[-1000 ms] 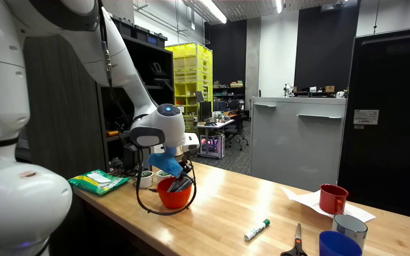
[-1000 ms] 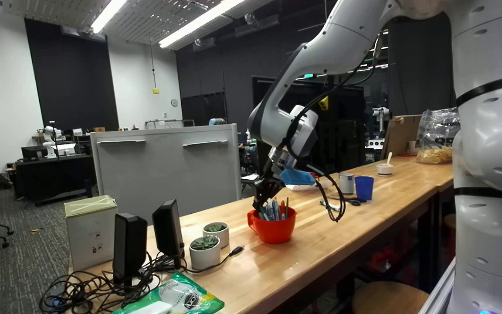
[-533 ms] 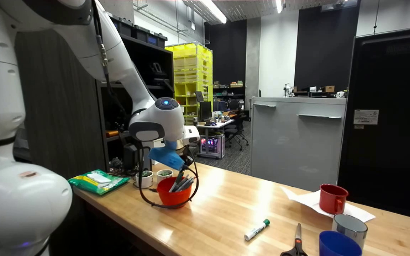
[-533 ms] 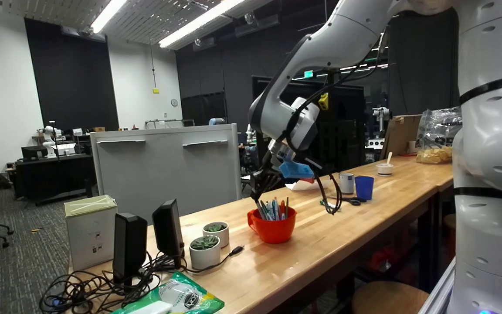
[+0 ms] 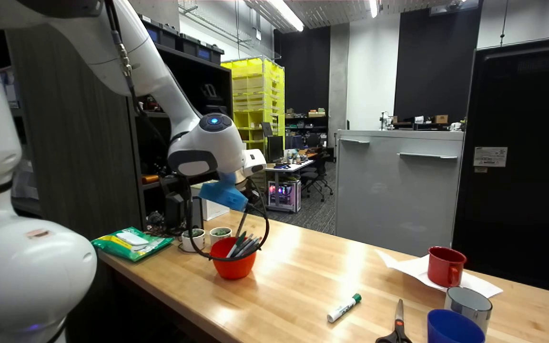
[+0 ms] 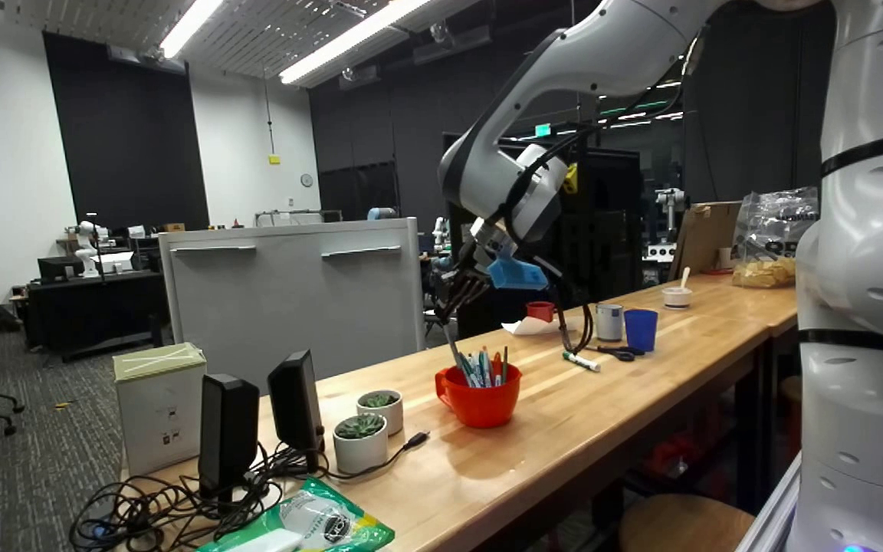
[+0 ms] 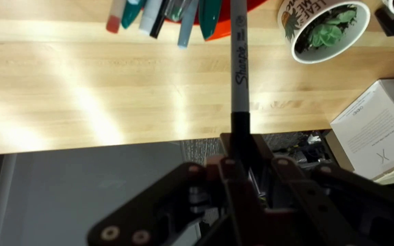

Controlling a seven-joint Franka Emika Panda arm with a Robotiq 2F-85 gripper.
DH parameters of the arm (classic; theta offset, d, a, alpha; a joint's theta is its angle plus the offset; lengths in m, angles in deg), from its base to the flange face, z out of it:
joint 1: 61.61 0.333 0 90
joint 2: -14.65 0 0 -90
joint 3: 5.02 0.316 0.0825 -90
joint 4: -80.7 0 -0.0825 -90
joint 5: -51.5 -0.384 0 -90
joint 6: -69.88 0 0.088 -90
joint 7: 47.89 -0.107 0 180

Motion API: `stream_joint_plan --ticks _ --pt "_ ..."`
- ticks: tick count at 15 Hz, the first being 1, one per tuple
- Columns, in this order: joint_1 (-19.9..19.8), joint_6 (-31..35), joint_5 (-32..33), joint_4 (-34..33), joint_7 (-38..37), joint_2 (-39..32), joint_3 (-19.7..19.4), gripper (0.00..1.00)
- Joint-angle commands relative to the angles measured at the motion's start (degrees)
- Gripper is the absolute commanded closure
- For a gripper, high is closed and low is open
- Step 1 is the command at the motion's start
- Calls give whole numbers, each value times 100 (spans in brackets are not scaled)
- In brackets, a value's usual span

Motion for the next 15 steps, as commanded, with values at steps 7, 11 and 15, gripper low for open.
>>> stream_joint_plan --ticks 7,11,15 --pt "-807 1281 1605 369 -476 243 299 96" --pt "-1800 1940 2096 504 -359 -267 615 96" --pt "-2082 2734 751 504 1038 -828 598 96"
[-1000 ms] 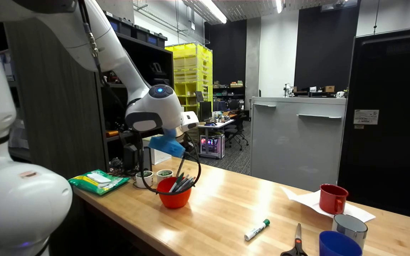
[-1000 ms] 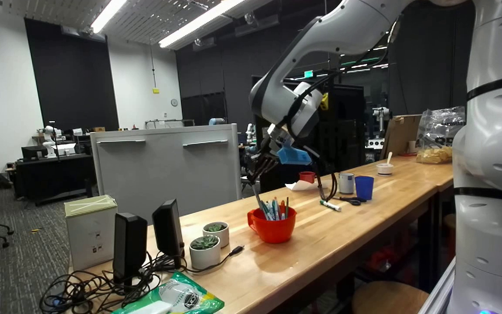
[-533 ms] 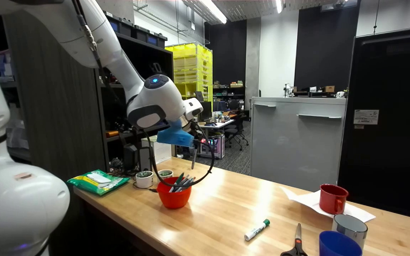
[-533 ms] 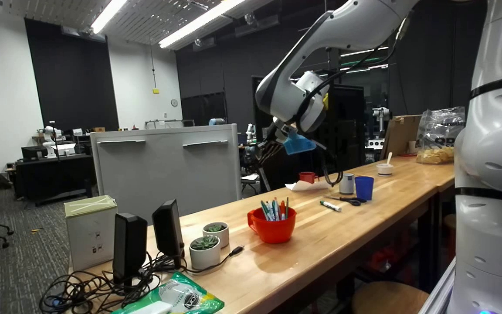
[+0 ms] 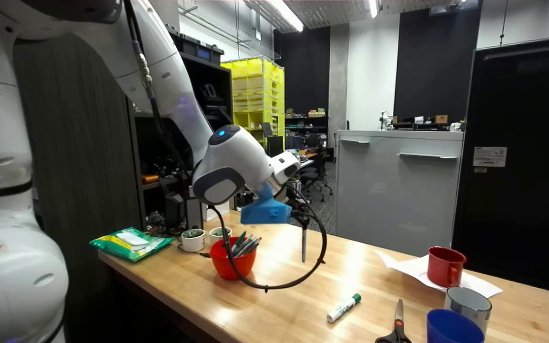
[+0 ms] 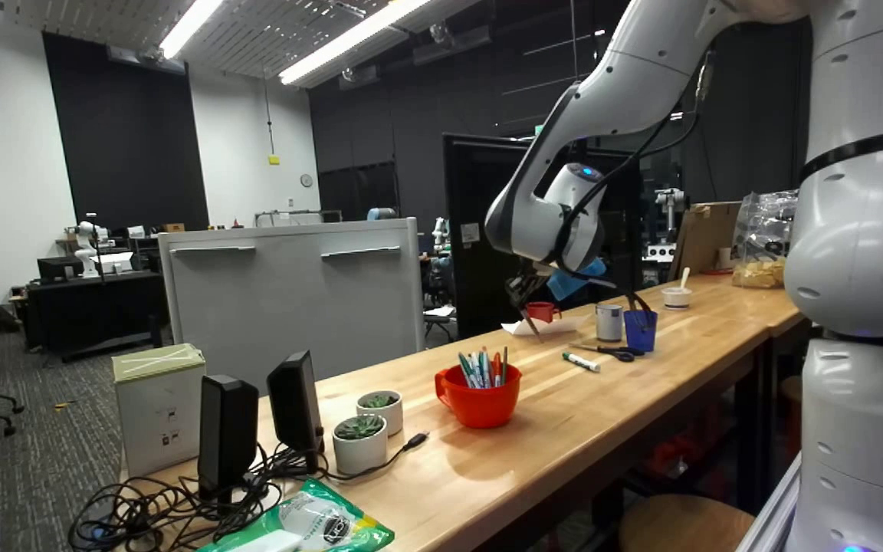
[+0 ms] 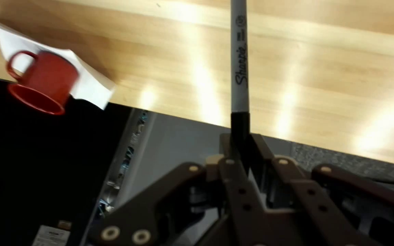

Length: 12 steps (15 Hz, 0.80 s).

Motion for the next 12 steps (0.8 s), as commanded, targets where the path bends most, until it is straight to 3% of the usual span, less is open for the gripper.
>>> stream_joint_plan --ticks 1,5,6,8,12 --pt "-266 163 -1048 -132 1533 -232 -284 96" --pt "438 58 -2341 -364 3246 -785 -1382 96" --pt "623 333 -2969 -351 3697 -966 -1336 96" --pt "1280 179 -3854 -512 4679 -1240 -2077 96" --pt "2692 146 -5205 -640 5743 -1732 -3065 96"
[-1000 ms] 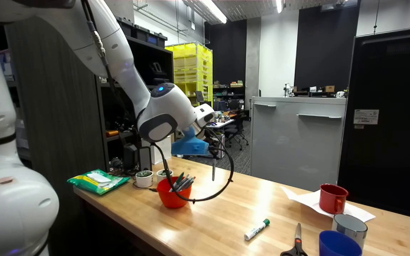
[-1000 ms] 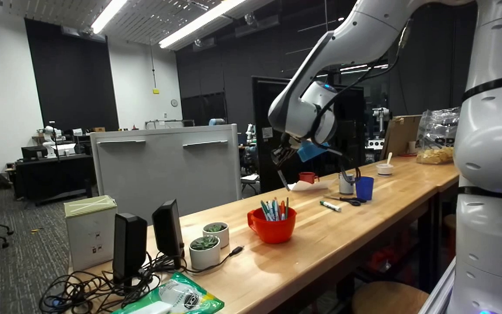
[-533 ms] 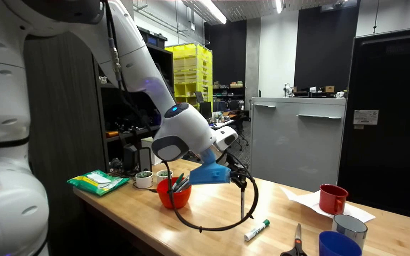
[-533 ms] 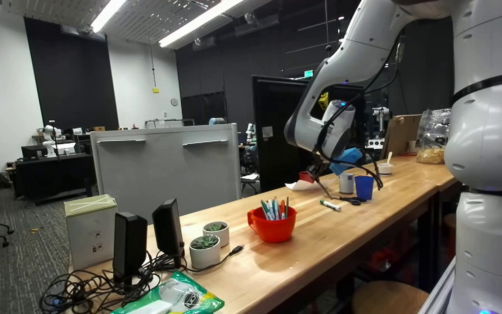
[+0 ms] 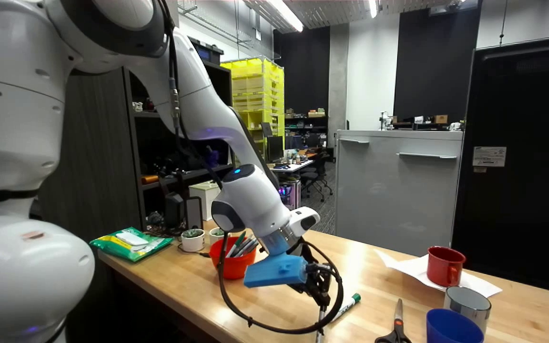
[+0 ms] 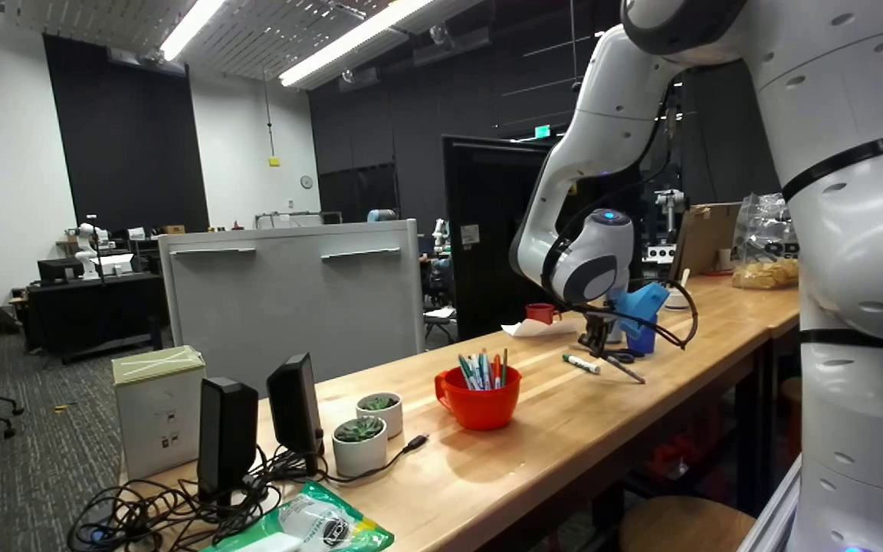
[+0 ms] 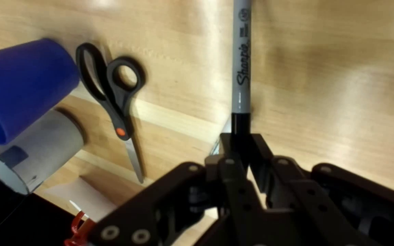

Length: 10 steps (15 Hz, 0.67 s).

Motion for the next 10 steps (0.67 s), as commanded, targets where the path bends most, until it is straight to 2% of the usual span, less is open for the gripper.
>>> stream_joint_plan --ticks 1,6,7,8,10 --pt "1107 108 -1078 -197 922 -405 -722 96" --pt "1944 69 -2142 -358 1955 -490 -1160 96" --pt "2059 71 -2301 -400 2140 -484 -1228 89" --pt "2160 73 -2443 -447 2300 -458 -1297 60" --pt "2255 75 -2733 -532 2648 -388 -1343 56"
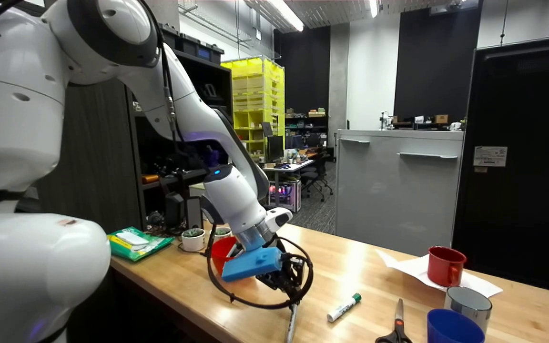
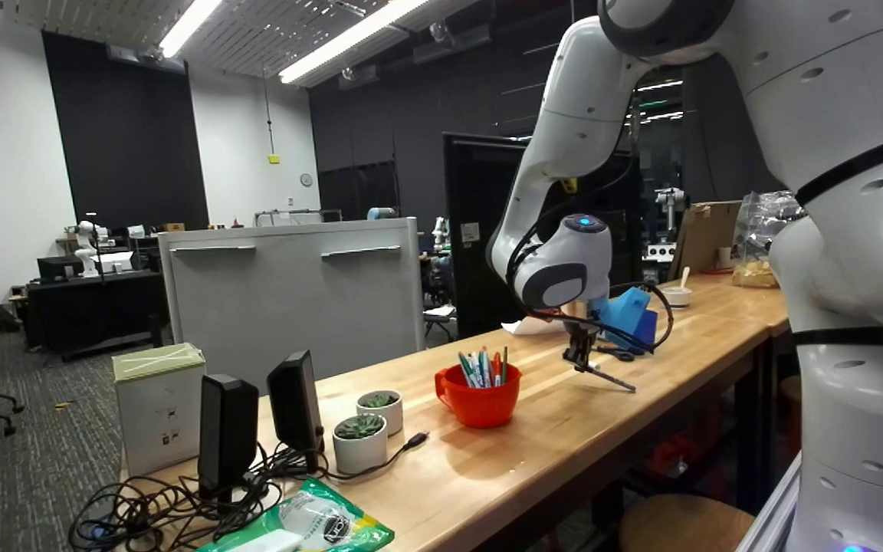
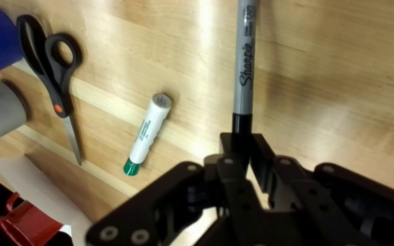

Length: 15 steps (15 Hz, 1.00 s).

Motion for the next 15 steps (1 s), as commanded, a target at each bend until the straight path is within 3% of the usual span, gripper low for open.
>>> stream_joint_plan --ticks 1,8,14,15 --pt "294 73 -629 -223 789 52 -240 49" --pt "350 72 -1672 -522 1903 118 -329 1" --pt "355 72 -2612 -576 2865 -12 -467 0" --pt "356 72 -2287 -454 2444 26 -358 0"
